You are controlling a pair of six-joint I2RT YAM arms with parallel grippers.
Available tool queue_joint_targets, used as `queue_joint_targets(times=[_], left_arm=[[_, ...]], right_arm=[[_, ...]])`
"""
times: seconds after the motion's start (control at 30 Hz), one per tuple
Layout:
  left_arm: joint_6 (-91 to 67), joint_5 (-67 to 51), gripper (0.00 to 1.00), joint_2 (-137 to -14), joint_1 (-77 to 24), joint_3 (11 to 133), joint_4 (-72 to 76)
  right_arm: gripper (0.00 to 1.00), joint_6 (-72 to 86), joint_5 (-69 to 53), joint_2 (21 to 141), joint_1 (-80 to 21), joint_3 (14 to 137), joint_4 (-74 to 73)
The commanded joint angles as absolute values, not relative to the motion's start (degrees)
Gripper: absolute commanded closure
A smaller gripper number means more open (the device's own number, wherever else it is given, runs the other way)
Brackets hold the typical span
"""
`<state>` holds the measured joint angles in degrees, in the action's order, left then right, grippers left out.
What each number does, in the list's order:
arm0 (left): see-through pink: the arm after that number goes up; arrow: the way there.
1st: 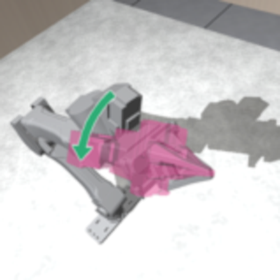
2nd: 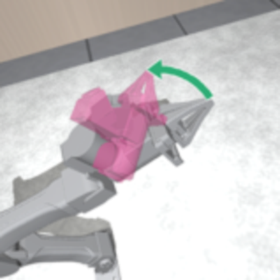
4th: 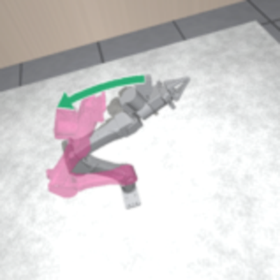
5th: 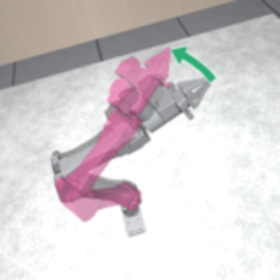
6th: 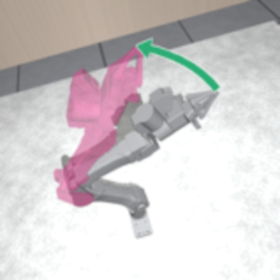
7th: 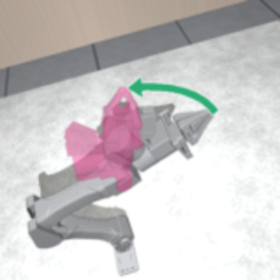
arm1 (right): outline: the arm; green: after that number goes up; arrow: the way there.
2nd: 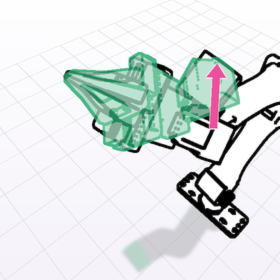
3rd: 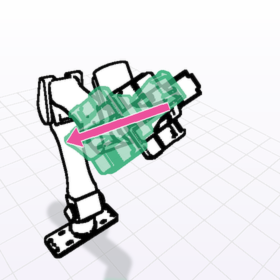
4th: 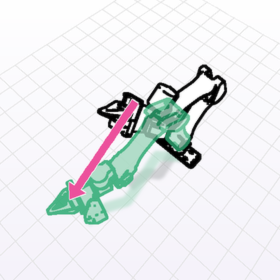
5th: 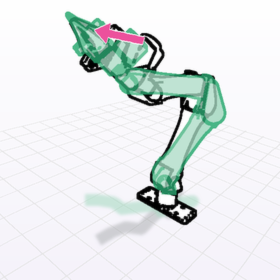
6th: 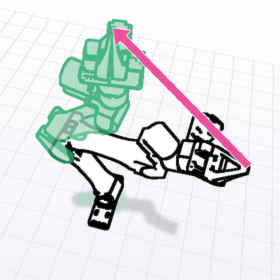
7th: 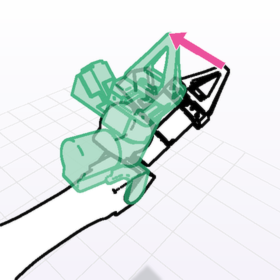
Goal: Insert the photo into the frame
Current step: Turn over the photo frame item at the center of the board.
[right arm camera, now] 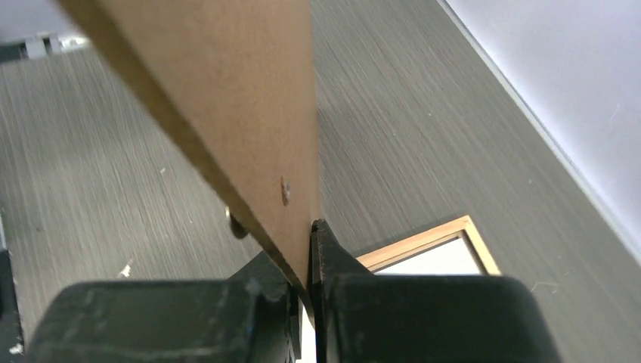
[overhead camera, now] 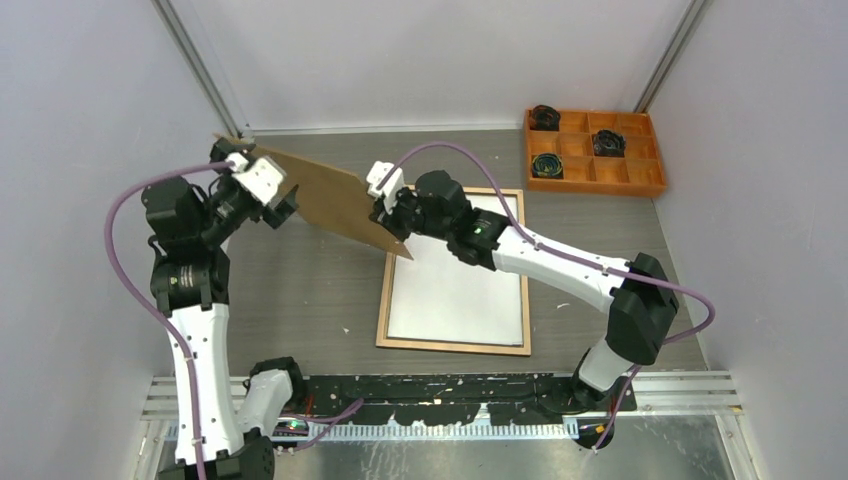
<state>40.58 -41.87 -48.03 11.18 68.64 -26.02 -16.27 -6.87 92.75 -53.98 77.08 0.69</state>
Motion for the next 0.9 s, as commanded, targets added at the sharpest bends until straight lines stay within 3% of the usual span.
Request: queue_joint_targets(times=[0.0, 0.37, 0.57, 0.87], left_arm=[[26.49, -35.49, 0.00, -48.96, 11.00, 72.44, -20.47], [28.64, -30.67, 0.00, -54.36, 10.99, 78.60, -40.01], [40.83, -31.66, 0.00, -51.46, 11.01, 71.99, -47.76], [52.54, -29.35, 0.00, -47.42, 11.05, 62.62, -51.90]], right_arm=[[0.99, -0.60, -7.98, 90.52, -50.73, 80.88, 12.03], [0.99, 31.53, -14.25, 90.19, -39.48, 77.94, 20.23], [0.99, 48.10, -19.93, 90.80, -34.31, 77.02, 22.42], [0.99, 66.05, -23.05, 87.44, -30.54, 66.12, 33.00]])
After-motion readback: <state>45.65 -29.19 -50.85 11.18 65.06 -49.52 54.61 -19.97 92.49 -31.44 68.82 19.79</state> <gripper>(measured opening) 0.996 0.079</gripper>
